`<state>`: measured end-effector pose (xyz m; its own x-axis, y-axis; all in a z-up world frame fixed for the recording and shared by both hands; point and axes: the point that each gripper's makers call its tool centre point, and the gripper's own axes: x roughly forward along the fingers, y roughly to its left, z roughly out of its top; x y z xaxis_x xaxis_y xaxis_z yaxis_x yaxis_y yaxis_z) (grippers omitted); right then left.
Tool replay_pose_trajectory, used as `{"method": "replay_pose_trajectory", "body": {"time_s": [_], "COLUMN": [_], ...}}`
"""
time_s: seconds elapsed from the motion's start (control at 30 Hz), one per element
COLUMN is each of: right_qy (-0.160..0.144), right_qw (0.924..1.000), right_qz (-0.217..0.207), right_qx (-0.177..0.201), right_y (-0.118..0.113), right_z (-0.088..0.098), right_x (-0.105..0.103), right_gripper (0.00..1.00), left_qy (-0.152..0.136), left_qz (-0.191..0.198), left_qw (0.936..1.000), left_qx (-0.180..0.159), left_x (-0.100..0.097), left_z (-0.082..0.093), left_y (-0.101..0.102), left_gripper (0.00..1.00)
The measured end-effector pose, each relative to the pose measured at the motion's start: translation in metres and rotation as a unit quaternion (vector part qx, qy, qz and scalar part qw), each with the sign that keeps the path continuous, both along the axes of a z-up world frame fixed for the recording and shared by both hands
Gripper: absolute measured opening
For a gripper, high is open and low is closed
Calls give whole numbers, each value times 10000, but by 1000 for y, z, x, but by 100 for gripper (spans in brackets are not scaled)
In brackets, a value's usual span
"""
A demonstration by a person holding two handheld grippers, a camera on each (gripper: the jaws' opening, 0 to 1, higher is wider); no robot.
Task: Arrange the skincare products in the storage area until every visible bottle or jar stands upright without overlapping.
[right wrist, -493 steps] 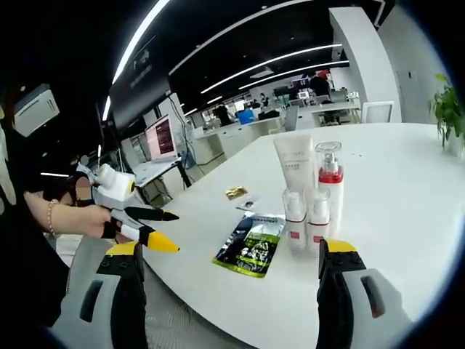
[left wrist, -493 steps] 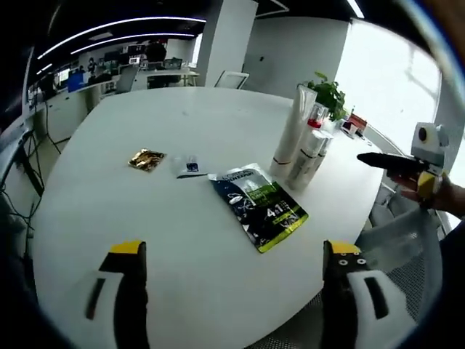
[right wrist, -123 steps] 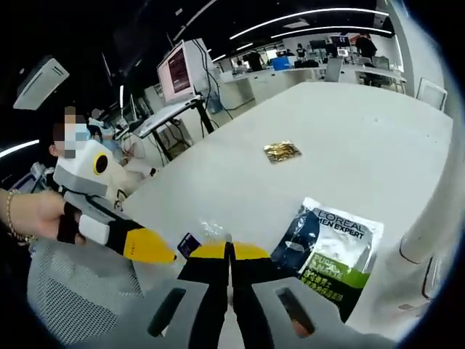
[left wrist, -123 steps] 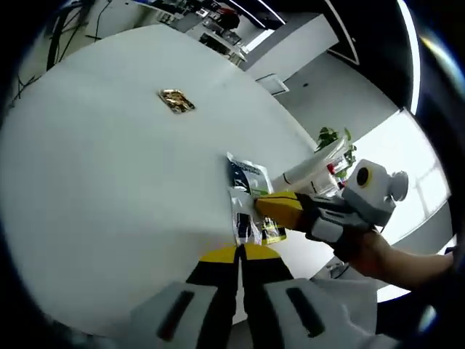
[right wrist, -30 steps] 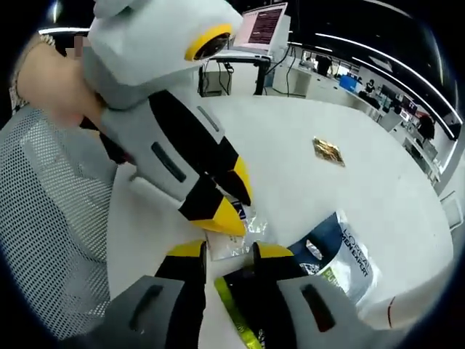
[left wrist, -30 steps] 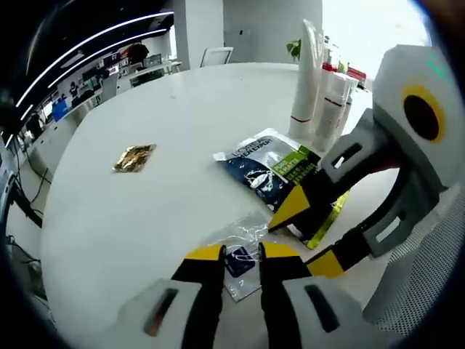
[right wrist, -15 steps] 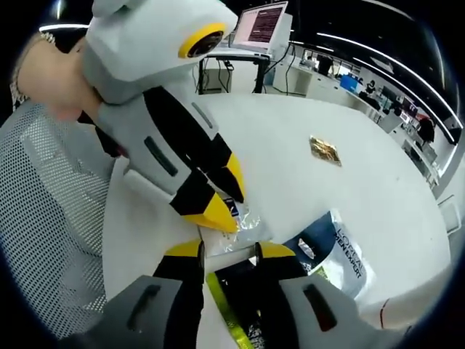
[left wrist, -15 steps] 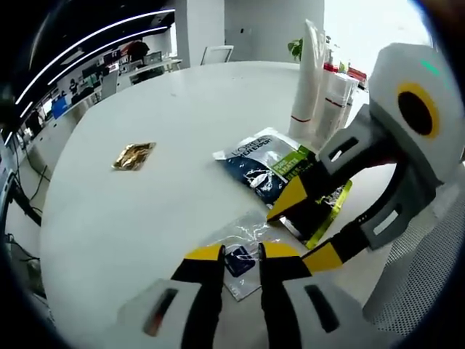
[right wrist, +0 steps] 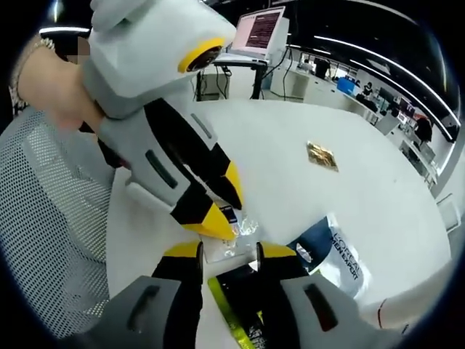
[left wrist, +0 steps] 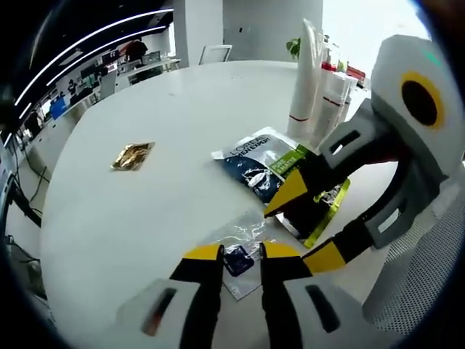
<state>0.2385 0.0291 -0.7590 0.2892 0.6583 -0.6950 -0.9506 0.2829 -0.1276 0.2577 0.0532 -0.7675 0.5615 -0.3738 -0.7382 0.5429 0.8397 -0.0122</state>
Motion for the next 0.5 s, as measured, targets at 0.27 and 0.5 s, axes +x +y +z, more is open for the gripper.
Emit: {"method": "replay_pose_trajectory", "body": {"time_s": [0.27, 0.5], "right_qy": [-39, -94], "right_qw": [9999, 9992], "right_qz": [-99, -328], "right_qx": [24, 193], "right_y": [-7, -17], "right_z": [7, 16], "right_x": [-1, -3], "right_gripper": [31, 37], "left_qy": [4, -81], "left_qz": [43, 68], "left_qw": [10000, 9999], "left_qx": [-56, -101], "left_x": [-1, -2], "left_z": [4, 13], "left_y": [0, 1], "left_gripper": [21, 23]}}
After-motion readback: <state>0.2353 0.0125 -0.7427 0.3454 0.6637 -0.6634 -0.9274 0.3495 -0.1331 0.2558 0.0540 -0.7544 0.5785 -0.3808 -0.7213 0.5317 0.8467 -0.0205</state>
